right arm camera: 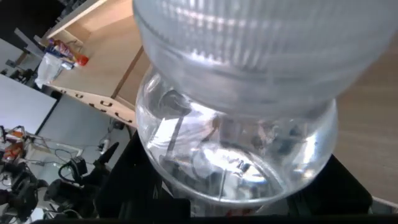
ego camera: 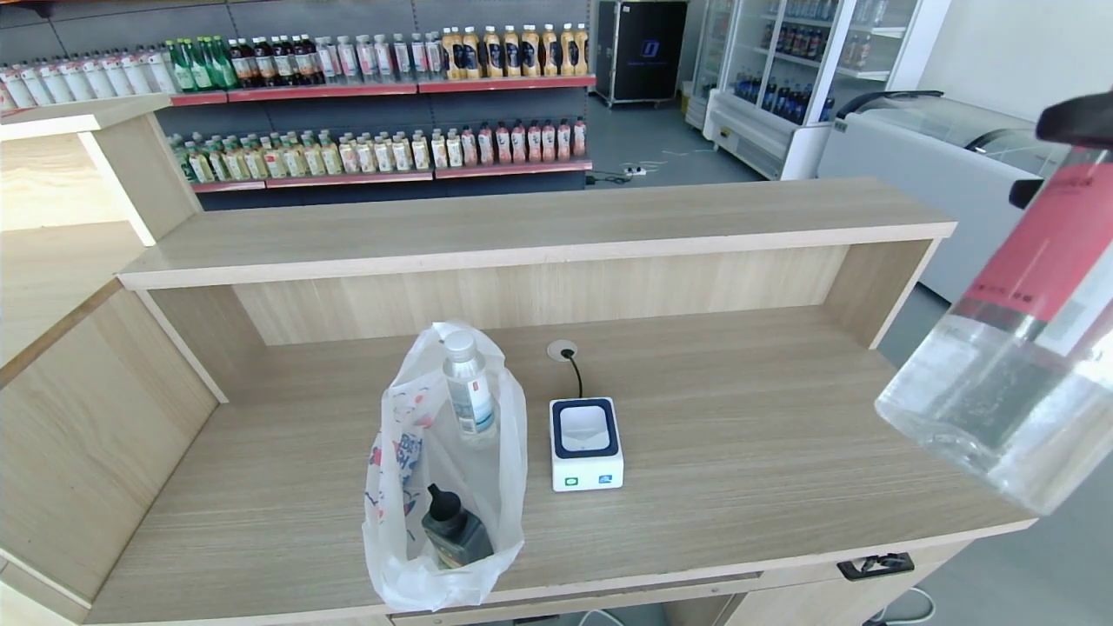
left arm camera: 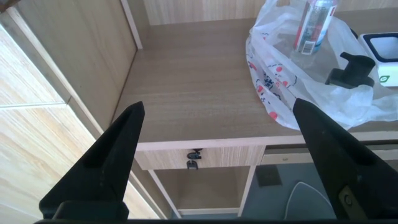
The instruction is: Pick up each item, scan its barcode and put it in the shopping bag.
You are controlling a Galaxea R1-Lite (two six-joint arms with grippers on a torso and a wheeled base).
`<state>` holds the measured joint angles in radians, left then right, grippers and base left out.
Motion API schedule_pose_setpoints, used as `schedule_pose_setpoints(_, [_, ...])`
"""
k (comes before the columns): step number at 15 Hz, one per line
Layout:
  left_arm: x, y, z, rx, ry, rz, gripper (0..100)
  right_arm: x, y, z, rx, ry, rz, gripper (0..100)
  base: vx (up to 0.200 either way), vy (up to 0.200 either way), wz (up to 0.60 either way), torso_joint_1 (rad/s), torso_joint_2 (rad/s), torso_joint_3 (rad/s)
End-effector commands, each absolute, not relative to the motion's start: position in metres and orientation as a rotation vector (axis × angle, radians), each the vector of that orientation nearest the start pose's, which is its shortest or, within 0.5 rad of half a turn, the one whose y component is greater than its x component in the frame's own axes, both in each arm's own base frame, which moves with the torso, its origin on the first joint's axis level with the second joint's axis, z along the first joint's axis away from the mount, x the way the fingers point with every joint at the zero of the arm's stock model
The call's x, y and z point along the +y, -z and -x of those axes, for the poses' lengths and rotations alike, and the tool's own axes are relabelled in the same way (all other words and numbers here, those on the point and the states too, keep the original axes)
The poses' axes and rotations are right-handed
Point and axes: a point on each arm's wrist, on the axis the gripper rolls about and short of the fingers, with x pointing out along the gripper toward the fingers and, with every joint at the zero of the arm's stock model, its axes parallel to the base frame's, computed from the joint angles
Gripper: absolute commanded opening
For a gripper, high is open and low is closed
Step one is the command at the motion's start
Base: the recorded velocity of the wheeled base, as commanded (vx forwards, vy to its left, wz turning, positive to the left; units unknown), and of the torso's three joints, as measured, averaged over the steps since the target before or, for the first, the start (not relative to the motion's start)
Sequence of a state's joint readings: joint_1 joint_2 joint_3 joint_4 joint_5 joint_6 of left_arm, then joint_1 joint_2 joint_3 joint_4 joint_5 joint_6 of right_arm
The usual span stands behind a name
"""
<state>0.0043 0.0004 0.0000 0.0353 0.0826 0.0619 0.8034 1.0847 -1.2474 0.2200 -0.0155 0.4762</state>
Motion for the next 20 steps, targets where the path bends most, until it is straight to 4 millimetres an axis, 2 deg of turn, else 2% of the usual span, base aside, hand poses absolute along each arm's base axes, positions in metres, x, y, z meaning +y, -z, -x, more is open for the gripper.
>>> schedule_pose_setpoints(1, [0.002,-0.072,0.023,0.038,-0.086,-0.063,100,0.076,-0.367,-0.069,0.235,-0.799,-0.432,0,0.0,0.0,0.0,0.0,0.0,0.0])
schedule_pose_setpoints(3, [0.002,-0.072,0.023,0.038,-0.086,-0.063,100,0.063,-0.363,-0.053,0.276,-0.834,-0.415,0,0.0,0.0,0.0,0.0,0.0,0.0])
schedule_pose_setpoints(6, [0.002,-0.072,0.023,0.038,-0.086,-0.063,100,0.052,-0.362,-0.043,0.274,-0.838,-0.416,0,0.0,0.0,0.0,0.0,0.0,0.0])
schedule_pose_setpoints(20, [0.002,-0.072,0.023,0.038,-0.086,-0.064,100,0.047,-0.36,-0.045,0.261,-0.781,-0.422,0,0.0,0.0,0.0,0.0,0.0,0.0])
